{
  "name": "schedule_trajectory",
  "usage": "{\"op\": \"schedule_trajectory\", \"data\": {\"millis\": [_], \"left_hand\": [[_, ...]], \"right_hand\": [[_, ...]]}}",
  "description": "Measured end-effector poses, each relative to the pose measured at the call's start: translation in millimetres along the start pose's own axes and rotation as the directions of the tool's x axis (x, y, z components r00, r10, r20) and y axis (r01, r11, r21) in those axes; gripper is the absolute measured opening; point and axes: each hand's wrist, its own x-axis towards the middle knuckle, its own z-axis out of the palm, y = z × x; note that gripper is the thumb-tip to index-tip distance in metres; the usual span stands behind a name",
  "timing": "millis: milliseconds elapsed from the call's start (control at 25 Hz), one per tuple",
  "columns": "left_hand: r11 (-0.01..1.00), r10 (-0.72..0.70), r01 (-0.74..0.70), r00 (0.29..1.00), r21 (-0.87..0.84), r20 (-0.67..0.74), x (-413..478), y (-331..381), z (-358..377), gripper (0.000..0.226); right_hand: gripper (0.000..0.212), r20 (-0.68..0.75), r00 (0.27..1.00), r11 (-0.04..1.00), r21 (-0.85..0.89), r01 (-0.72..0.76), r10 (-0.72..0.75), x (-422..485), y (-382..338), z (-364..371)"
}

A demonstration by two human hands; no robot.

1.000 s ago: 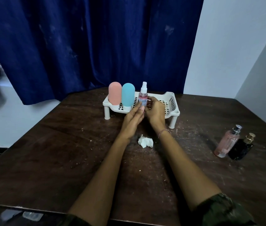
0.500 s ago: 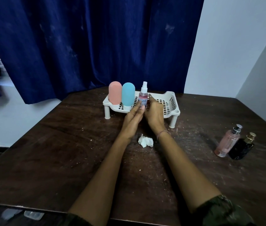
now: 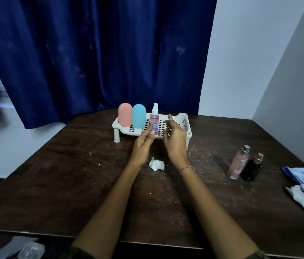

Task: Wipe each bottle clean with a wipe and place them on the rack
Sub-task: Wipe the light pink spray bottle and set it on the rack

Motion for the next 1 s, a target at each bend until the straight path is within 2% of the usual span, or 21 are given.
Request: {"op": "schedule_trajectory", "data": {"millis": [120, 280, 440, 560, 760, 880, 1000], "left_hand": [[0.999, 0.03, -0.03, 1.0, 0.035, 0.006, -10.4, 6.7, 12.3, 0.057], [0.995, 0.058, -0.062, 0.997, 0.079, 0.053, -24.3, 14.4, 45.5, 0.046], [0.989, 0.101, -0.115, 0.986, 0.097, 0.13, -36.3, 25.0, 86.6, 0.043], [0.99, 0.101, -0.116, 0.981, 0.082, 0.168, -43.9, 37.4, 115.6, 0.043], [0.986, 0.098, -0.127, 0.964, 0.106, 0.247, -50.7, 47.8, 157.7, 0.044], [0.981, 0.086, -0.125, 0.965, 0.149, 0.246, -51.6, 48.9, 181.4, 0.042], [0.969, 0.039, -0.092, 0.973, 0.228, 0.228, -48.7, 42.0, 202.3, 0.042]], "right_hand": [[0.051, -0.085, 0.995, 0.998, 0.041, 0.056, -0.053, -12.8, -4.8, -25.2], [0.037, -0.195, 0.979, 0.987, 0.128, 0.093, -0.067, -26.3, -4.8, -61.4], [0.011, -0.285, 0.956, 0.988, 0.111, 0.107, -0.071, -34.7, 6.6, -104.6], [0.014, -0.33, 0.94, 0.992, 0.062, 0.11, -0.083, -37.6, 15.2, -131.4], [0.017, -0.369, 0.925, 0.995, -0.061, 0.076, -0.093, -40.4, 30.8, -164.3], [0.018, -0.292, 0.953, 0.968, -0.252, 0.007, -0.083, -44.2, 44.1, -177.9], [0.026, -0.211, 0.976, 0.95, -0.313, -0.013, -0.056, -52.1, 54.9, -184.1]]}}
